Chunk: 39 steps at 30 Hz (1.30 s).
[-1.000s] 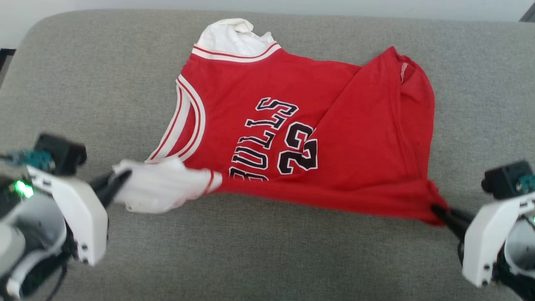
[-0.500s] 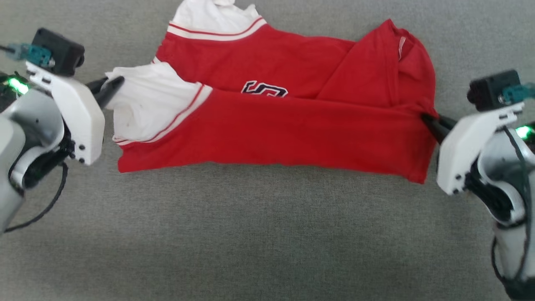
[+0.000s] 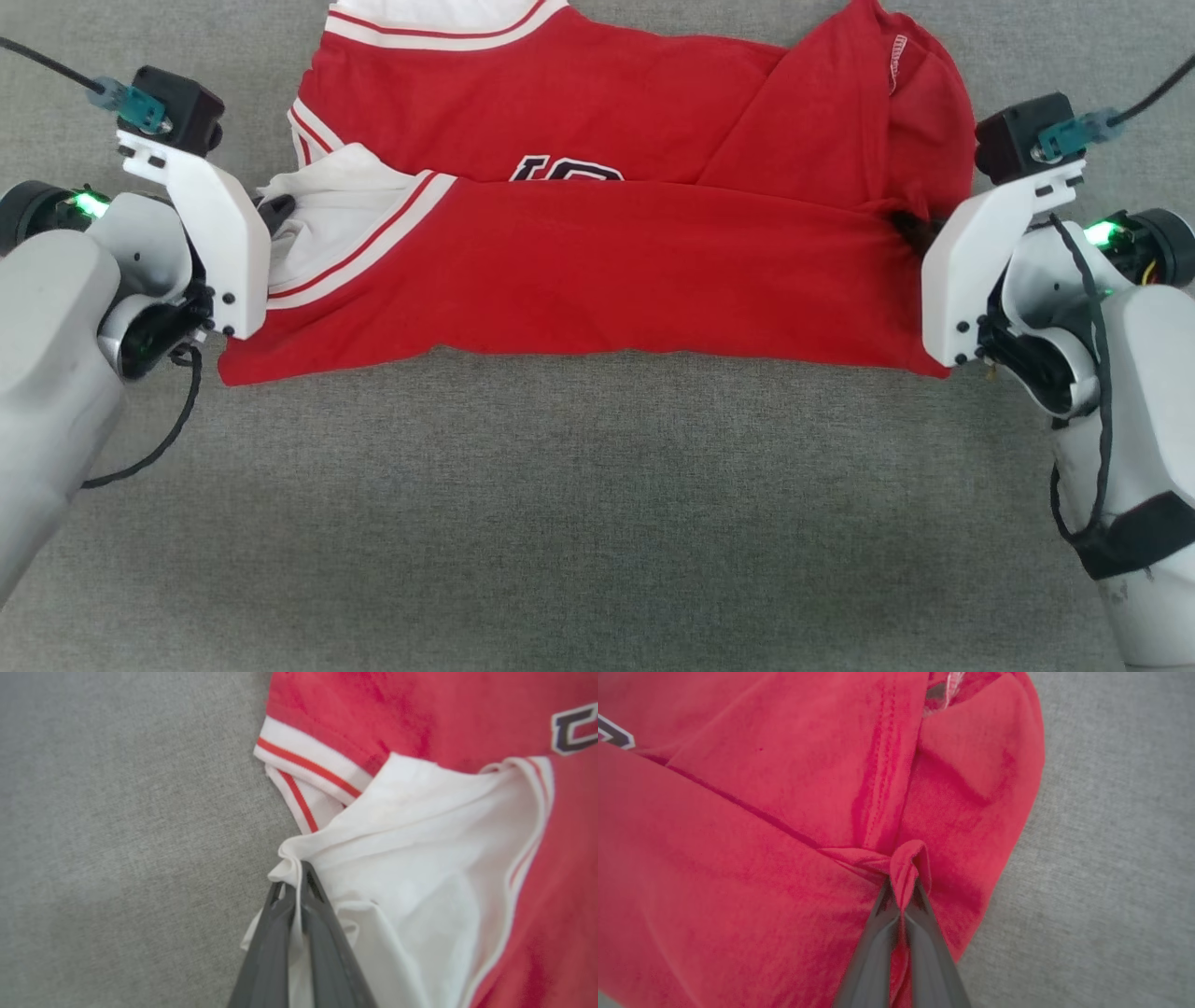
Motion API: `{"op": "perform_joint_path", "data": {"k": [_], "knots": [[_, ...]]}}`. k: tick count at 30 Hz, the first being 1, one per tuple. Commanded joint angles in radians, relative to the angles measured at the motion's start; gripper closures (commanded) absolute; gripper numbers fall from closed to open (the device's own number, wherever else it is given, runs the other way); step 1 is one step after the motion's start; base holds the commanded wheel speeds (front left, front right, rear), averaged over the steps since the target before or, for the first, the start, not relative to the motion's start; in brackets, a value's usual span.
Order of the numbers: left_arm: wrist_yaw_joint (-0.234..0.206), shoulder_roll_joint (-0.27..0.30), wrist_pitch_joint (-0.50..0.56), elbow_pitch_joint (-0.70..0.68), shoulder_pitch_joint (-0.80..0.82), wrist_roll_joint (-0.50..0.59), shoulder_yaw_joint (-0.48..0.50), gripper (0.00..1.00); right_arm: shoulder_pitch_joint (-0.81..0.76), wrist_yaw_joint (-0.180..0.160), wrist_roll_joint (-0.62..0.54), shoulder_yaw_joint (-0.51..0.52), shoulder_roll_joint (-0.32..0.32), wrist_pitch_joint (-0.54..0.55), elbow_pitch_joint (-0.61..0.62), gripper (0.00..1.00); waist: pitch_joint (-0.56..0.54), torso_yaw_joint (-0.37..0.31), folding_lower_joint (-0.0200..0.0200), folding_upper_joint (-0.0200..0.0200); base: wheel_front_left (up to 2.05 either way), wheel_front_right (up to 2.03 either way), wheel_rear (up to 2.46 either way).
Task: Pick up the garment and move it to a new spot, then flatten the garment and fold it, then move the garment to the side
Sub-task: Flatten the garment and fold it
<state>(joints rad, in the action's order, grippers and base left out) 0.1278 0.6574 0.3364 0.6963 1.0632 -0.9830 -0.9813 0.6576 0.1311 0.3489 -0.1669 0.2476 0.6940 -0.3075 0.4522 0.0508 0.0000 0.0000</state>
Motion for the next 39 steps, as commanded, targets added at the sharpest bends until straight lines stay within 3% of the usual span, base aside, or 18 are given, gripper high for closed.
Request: {"op": "perform_joint_path", "data": {"k": [1,2,4,13,19,22,30,34,39], "knots": [[0.002,-0.01,0.015,0.027,0.022,-0.038,-0.009,0.52,0.002,-0.001,-0.008,-0.011,-0.008,0.007,-0.044,0.0,0.002,-0.001,0.0,0.0,0.0,0.0,0.0],[0.002,-0.01,0.015,0.027,0.022,-0.038,-0.009,0.52,0.002,-0.001,-0.008,-0.011,-0.008,0.007,-0.044,0.0,0.002,-0.001,0.0,0.0,0.0,0.0,0.0],[0.002,-0.012,0.022,0.039,0.033,-0.068,-0.011,0.01,0.012,-0.001,-0.009,-0.015,-0.011,0.011,-0.054,0.0,0.001,-0.001,0.0,0.0,0.0,0.0,0.0],[0.002,0.061,0.07,-0.035,0.072,-0.139,-0.027,0.0,-0.023,0.0,-0.014,0.052,-0.005,-0.051,0.064,0.0,-0.026,0.011,0.0,0.0,0.0,0.0,0.0],[-0.015,0.142,0.089,-0.165,0.032,-0.15,-0.029,0.0,-0.108,0.0,-0.061,0.163,-0.051,-0.134,0.211,0.0,-0.043,0.021,0.0,0.0,0.0,0.0,0.0],[-0.05,0.18,0.114,-0.257,-0.002,-0.169,-0.032,0.0,-0.152,0.0,-0.088,0.204,-0.075,-0.193,0.294,0.0,-0.047,0.026,0.0,0.0,0.0,0.0,0.0],[-0.205,0.286,0.168,-0.504,-0.138,-0.251,-0.028,0.0,-0.243,0.0,-0.184,0.275,-0.148,-0.38,0.446,0.0,-0.044,0.02,0.0,0.0,0.0,0.0,0.0],[-0.285,0.326,0.183,-0.565,-0.203,-0.293,-0.026,0.0,-0.281,0.0,-0.198,0.301,-0.178,-0.439,0.479,0.0,-0.04,0.004,0.0,0.0,0.0,0.0,0.0],[-0.337,0.338,0.162,-0.565,-0.258,-0.335,-0.011,0.0,-0.324,0.0,-0.185,0.318,-0.196,-0.432,0.5,0.0,-0.032,-0.02,0.0,0.0,0.0,0.0,0.0]]}}
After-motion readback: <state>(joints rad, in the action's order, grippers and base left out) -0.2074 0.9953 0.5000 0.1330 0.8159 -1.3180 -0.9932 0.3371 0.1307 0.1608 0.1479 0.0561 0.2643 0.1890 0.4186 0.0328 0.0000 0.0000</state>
